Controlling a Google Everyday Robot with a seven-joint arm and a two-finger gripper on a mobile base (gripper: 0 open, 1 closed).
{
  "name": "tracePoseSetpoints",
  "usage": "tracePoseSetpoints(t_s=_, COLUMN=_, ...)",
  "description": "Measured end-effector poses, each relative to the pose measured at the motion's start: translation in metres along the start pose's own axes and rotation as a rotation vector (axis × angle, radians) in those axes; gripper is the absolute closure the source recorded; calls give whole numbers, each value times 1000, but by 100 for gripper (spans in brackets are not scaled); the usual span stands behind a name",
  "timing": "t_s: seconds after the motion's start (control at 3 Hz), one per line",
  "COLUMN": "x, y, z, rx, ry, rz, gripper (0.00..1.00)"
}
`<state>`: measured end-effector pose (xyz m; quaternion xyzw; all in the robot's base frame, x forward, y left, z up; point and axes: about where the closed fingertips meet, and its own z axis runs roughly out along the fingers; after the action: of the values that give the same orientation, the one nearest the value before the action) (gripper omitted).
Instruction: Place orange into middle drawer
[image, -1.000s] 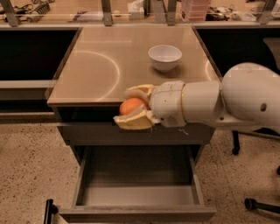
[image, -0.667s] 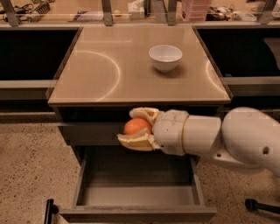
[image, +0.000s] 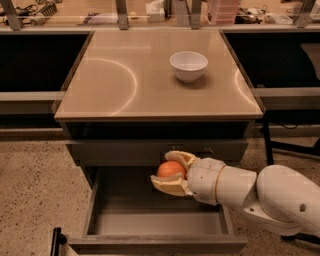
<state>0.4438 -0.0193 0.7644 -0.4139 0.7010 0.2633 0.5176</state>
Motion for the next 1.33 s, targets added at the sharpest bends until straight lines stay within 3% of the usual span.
tracePoseSetpoints(t_s=0.33, x=42, y=-17, z=9, rx=22, ry=17, rz=77, gripper=100)
tracePoseSetpoints(t_s=0.67, x=108, y=-43, z=20, rx=66, ry=36, rz=194, gripper=100)
tracePoseSetpoints(t_s=1.0, x=158, y=-67, z=29, rx=82, ry=38, rz=269, gripper=100)
tracePoseSetpoints(t_s=1.33, x=197, y=-81, z=44, rx=32, ry=14, rz=339, gripper=100)
